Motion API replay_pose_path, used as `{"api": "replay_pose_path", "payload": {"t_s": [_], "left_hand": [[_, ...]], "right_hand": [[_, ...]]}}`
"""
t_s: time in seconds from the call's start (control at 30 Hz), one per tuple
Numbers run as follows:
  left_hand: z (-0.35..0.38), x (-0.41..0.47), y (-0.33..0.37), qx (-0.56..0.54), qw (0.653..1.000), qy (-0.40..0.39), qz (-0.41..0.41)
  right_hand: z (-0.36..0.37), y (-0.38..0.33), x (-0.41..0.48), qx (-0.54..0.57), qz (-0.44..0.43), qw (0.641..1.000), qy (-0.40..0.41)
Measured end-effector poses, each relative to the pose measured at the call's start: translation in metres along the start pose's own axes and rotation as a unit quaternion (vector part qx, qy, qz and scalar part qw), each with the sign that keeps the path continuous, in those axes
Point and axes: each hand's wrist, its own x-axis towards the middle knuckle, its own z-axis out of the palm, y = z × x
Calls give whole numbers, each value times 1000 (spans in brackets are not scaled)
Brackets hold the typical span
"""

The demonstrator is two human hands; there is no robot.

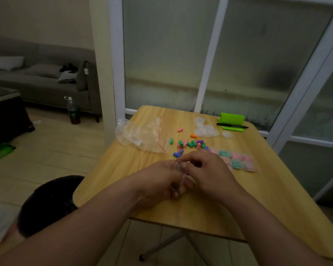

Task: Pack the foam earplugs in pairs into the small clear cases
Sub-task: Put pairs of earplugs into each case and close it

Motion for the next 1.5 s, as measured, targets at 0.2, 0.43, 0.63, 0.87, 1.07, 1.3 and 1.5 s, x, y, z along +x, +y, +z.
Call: {"api": "replay_pose_path", "payload": {"t_s": [0.2,0.43,0.63,0.87,1.07,1.3,1.5], "left_hand": [[10,5,6,-14,996,89,-10],[6,13,12,-192,965,177,-12],[-1,10,11,-215,962,166,-3],[-9,14,12,-224,958,180,1],[-14,13,14,-227,954,196,-3],[-12,17,16,-258,949,183,-8],[0,22,13,-320,935,150,-2]], "right_hand": [[-7,-6,5,42,-6,999,-34],[-21,7,46,13,94,993,66],[10,14,98,-169,110,978,55],[27,11,123,-240,143,960,24],[19,14,115,-169,148,973,60],[-16,-28,21,-26,6,996,90],[1,-42,-2,-96,-86,991,22]]}}
